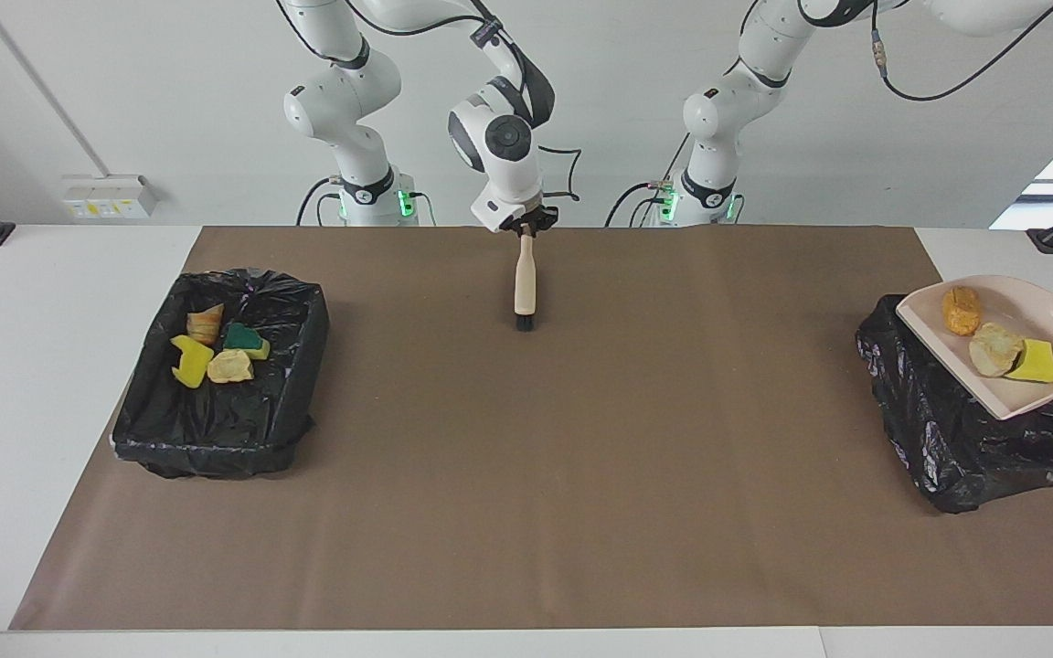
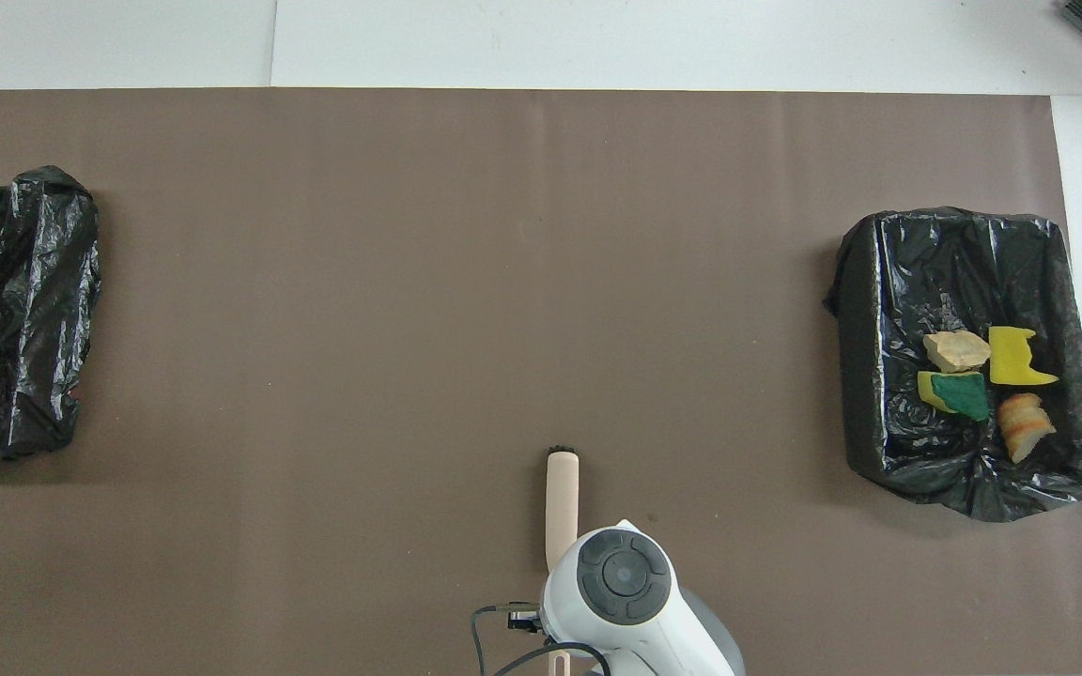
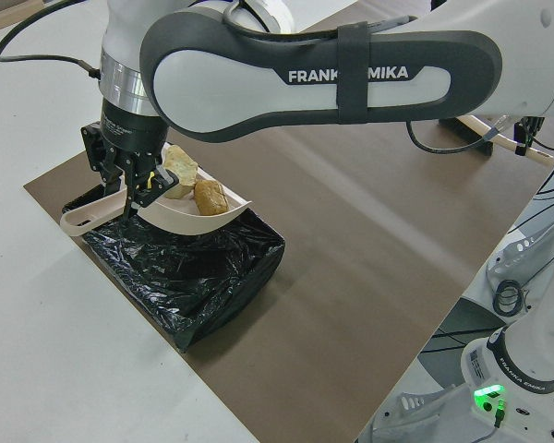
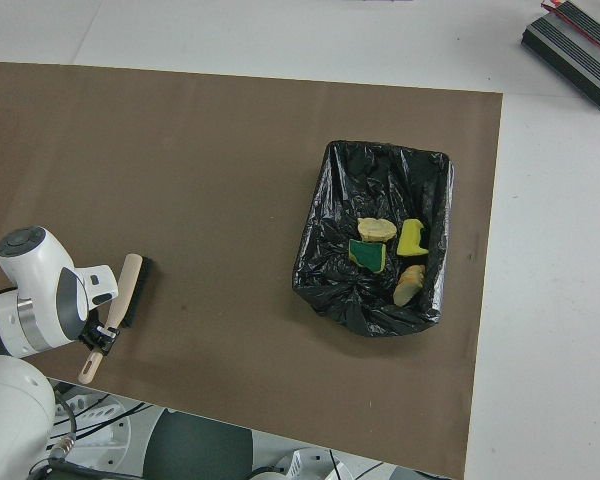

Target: Sweep and dump trash in bin

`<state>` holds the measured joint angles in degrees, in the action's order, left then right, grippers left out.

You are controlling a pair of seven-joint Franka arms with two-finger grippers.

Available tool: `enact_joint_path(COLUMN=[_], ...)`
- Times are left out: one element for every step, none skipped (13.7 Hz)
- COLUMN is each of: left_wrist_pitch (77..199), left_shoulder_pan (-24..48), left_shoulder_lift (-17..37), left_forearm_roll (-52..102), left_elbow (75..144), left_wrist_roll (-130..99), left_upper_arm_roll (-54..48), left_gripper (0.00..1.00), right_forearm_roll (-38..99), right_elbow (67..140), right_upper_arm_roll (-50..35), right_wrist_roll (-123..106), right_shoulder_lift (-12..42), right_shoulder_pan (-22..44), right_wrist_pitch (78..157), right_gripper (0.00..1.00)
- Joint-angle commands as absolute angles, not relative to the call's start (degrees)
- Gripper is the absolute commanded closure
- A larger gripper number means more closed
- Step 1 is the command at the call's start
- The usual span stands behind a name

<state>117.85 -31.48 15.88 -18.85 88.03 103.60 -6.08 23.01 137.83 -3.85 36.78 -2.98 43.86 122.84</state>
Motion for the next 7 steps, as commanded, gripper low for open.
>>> enact_joint_path(left_wrist_pitch=[121.63, 121.81, 121.90, 121.99, 121.99, 122.08, 122.34], left_shoulder_pan=[-31.99, -31.99, -31.99, -31.99, -31.99, -31.99, -31.99], left_shoulder_lift=[18.10, 18.19, 18.19, 18.19, 18.19, 18.19, 18.19], left_forearm_roll=[-24.33, -25.82, -27.06, -28.55, -29.61, -30.32, -30.93], left_elbow=[86.75, 86.84, 86.92, 86.92, 86.92, 86.92, 86.92], left_wrist_roll=[103.36, 102.92, 102.31, 102.04, 101.95, 101.95, 101.95], left_upper_arm_roll=[-6.24, -6.24, -6.24, -6.24, -6.24, -6.15, -6.24], left_gripper=[1.00, 1.00, 1.00, 1.00, 1.00, 1.00, 1.00], right_forearm_roll=[21.80, 20.84, 19.87, 18.99, 17.77, 15.67, 13.30], right_elbow=[136.33, 134.67, 133.43, 132.63, 132.02, 131.58, 130.79], right_upper_arm_roll=[-4.04, -3.96, -3.87, -3.69, -3.52, -3.52, -3.52], right_wrist_roll=[33.84, 33.92, 34.36, 34.54, 34.54, 34.54, 34.54], right_shoulder_lift=[-0.89, -0.10, 0.52, 0.53, 0.35, -0.08, -0.26], right_shoulder_pan=[43.24, 43.16, 43.15, 42.98, 42.20, 40.71, 39.04], right_wrist_pitch=[123.93, 123.06, 123.05, 123.05, 123.05, 123.05, 123.05], right_gripper=[0.00, 0.00, 0.00, 0.00, 0.00, 0.00, 0.00])
